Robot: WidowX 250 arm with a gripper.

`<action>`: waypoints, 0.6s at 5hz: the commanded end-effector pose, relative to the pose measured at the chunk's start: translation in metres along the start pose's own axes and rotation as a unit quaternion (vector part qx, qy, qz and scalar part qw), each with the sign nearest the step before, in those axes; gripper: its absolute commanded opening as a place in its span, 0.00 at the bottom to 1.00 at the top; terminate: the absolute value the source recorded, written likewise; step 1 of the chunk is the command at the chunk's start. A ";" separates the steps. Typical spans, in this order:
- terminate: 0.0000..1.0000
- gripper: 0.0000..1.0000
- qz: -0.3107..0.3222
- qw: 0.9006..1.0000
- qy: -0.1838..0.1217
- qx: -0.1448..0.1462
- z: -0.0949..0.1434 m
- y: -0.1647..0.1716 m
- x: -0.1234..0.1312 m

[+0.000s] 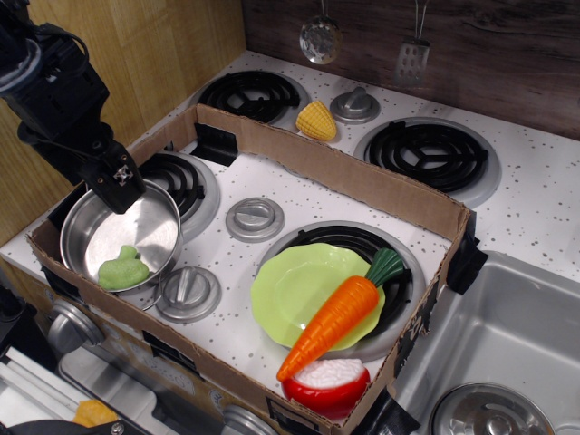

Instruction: Take carrot off plate

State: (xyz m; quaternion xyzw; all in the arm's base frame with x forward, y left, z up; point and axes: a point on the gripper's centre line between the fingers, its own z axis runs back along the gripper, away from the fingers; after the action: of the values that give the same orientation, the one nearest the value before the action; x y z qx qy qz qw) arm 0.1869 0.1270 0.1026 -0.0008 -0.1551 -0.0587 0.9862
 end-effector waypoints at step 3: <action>0.00 1.00 0.044 0.998 0.043 0.005 0.027 -0.053 0.022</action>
State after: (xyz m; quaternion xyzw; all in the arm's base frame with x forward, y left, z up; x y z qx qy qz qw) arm 0.1868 0.0648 0.1248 -0.0120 -0.0907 -0.0037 0.9958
